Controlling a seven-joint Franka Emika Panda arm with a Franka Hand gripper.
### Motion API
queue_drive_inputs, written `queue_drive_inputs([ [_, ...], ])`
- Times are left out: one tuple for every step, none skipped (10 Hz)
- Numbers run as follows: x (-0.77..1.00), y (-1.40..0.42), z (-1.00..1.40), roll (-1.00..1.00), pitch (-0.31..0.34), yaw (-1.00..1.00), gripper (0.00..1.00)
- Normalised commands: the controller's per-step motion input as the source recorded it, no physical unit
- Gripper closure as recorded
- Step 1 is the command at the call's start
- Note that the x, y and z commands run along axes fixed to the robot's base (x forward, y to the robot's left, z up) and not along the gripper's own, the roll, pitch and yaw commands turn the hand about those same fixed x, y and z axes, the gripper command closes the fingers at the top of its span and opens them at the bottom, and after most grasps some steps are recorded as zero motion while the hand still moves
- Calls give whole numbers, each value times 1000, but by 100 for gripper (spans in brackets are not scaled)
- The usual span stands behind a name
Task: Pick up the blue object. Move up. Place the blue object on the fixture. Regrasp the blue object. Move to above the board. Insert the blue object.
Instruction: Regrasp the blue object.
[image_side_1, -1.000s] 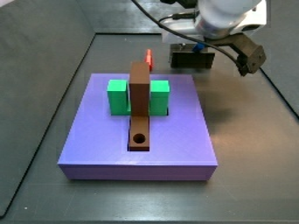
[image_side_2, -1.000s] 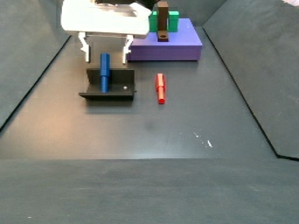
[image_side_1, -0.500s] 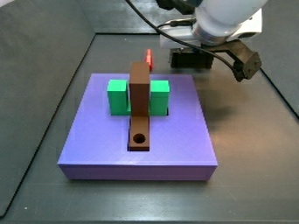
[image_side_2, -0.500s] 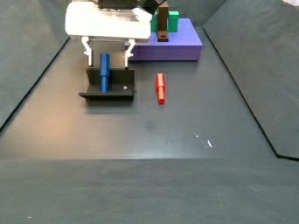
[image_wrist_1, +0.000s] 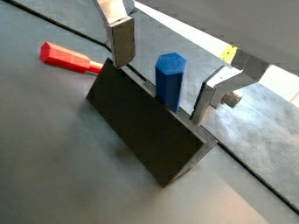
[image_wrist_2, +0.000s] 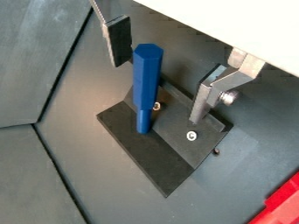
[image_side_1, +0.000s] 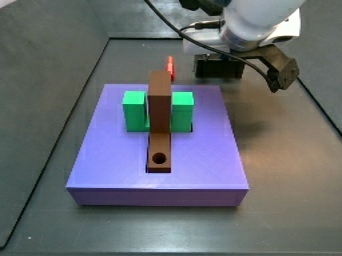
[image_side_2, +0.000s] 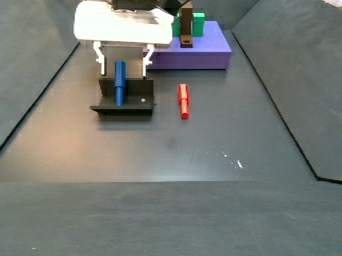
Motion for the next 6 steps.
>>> queue_drive_inputs([
  [0, 0, 0, 0, 0, 0, 0],
  [0, 0, 0, 0, 0, 0, 100],
  [0, 0, 0, 0, 0, 0, 100],
  [0, 0, 0, 0, 0, 0, 100],
  [0, 0, 0, 0, 0, 0, 100],
  [0, 0, 0, 0, 0, 0, 100],
])
